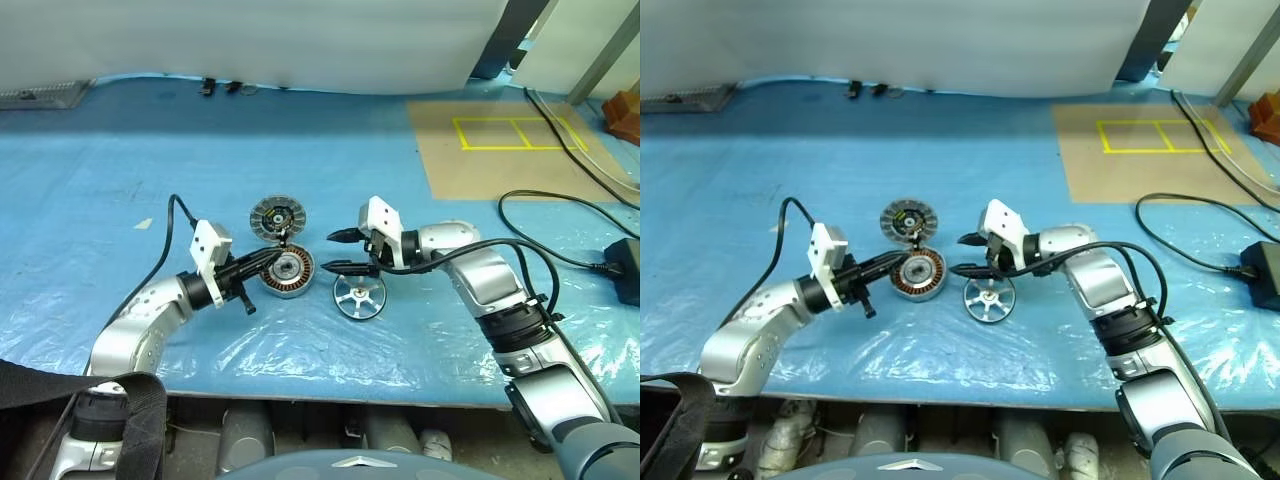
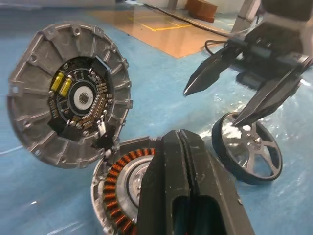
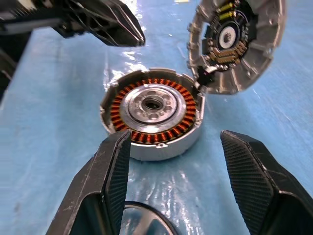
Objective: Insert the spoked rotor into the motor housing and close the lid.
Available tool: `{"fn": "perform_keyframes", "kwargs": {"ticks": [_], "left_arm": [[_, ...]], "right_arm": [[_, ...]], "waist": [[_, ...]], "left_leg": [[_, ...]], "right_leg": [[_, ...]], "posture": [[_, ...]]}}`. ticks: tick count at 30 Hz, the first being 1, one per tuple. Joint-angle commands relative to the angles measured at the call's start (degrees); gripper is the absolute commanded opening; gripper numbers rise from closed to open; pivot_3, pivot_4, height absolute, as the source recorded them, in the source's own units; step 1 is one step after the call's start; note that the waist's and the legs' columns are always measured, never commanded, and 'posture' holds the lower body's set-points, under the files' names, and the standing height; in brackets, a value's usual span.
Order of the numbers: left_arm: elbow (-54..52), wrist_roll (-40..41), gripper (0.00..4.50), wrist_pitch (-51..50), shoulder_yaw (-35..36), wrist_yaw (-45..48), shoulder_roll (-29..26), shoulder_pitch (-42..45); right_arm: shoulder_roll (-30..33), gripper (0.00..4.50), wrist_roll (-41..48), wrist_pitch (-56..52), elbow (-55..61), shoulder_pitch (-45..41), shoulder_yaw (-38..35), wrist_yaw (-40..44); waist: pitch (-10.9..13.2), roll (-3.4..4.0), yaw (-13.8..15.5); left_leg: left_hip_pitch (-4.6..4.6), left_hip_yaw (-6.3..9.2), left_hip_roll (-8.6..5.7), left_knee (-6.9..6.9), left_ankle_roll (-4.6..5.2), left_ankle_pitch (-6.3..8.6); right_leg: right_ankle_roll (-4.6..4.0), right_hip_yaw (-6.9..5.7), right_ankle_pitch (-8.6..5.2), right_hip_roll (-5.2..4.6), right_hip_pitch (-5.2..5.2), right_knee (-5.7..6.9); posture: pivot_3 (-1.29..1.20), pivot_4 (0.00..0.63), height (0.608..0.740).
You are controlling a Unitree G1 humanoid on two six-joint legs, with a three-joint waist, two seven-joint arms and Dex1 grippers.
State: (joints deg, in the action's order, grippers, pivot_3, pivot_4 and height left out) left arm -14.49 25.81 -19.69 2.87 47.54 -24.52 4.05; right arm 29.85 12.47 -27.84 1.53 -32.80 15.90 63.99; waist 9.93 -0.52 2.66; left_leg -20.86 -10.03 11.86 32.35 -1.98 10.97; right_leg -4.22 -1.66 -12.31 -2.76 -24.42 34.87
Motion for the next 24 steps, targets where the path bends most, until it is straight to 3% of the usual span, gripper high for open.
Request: {"fn": "perform_keyframes", "kwargs": {"ticks": [1, 8, 12, 24], "left_arm": [[-1.81, -3.47, 0.02, 7.87, -0.59, -1.01, 0.78, -2.25], [-0.89, -4.03, 0.02, 11.58, -2.81, -0.70, 1.82, -5.85], [2.93, -8.79, 0.02, 10.81, -4.50, -4.35, 2.00, -1.85], [6.56, -8.65, 0.02, 3.86, -8.01, -4.21, 1.75, 5.64]], "right_arm": [[2.27, 2.94, 1.70, -1.89, 4.52, 0.58, -1.12, 1.14], [1.81, 2.94, 2.54, -4.24, 6.71, -1.81, -1.43, -0.74], [-0.06, 2.94, 1.32, -2.16, 4.29, -3.20, -0.90, -2.07], [-0.69, 2.94, 0.33, -0.53, 3.97, -1.63, -0.81, -4.19]], "waist": [[0.00, 0.00, 0.01], [0.00, 0.00, -0.11], [0.00, 0.01, -0.04], [-0.01, 0.01, -0.06]], "left_leg": [[0.00, 0.00, 0.00, 0.00, 0.00, 0.00], [0.06, -0.01, 0.01, -0.01, 0.00, 0.00], [0.12, -0.03, 0.01, 0.04, 0.00, 0.00], [0.12, -0.01, -0.02, 0.07, -0.21, -0.12]], "right_leg": [[0.00, 0.00, 0.00, 0.00, 0.00, 0.00], [0.01, 0.01, 0.00, 0.01, 0.00, 0.02], [0.00, 0.03, 0.00, 0.00, 0.01, 0.12], [0.00, 0.04, 0.01, 0.01, 0.06, 0.13]], "posture": [[0.00, 0.150, 0.740], [0.00, 0.150, 0.740], [0.00, 0.150, 0.740], [0.00, 0.150, 0.740]]}}
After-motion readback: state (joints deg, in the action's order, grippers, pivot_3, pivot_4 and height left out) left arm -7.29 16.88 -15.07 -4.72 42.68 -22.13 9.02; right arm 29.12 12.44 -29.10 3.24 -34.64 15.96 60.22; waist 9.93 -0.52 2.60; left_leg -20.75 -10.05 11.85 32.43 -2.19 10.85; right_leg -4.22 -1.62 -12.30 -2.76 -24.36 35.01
